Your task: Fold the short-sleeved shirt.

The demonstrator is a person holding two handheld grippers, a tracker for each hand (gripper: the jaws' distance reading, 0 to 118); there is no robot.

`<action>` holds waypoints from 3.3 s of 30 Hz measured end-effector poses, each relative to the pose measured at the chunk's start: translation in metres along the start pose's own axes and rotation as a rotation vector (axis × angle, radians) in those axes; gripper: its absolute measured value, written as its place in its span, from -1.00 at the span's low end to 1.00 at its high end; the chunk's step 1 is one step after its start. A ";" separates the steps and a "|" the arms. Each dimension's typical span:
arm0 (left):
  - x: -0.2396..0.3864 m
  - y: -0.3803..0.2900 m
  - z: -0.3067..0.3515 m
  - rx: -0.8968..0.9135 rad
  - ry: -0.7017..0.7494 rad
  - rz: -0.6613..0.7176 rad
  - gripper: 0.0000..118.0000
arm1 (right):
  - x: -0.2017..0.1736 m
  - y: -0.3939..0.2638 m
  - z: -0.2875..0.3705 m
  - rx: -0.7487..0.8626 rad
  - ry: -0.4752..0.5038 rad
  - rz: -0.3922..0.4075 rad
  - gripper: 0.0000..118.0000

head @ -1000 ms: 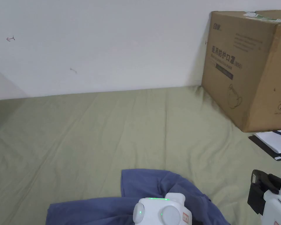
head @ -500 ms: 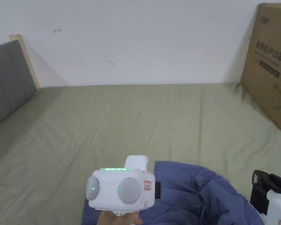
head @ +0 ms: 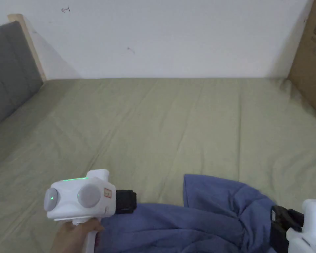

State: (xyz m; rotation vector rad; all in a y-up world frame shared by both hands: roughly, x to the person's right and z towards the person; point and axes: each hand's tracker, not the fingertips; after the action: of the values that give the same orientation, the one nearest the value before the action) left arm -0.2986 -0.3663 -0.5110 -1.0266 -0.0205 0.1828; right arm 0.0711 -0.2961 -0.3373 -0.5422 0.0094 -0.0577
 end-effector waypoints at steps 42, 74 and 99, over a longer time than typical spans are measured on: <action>0.016 -0.016 0.025 0.019 0.045 -0.130 -0.97 | 0.042 0.051 -0.286 -0.647 0.108 0.201 -0.93; 0.043 0.279 0.310 0.678 0.159 -0.181 -0.97 | 0.101 0.450 -0.011 0.051 0.115 -0.023 -0.93; 0.060 0.422 0.195 0.747 0.265 -0.203 -0.97 | 0.092 0.527 -0.161 0.003 0.032 -0.026 -0.93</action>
State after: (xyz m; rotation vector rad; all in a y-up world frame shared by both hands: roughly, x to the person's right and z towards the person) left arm -0.3193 0.0217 -0.7732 -0.2922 0.1729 -0.1311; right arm 0.1871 0.0667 -0.7465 -0.5379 0.0339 -0.0916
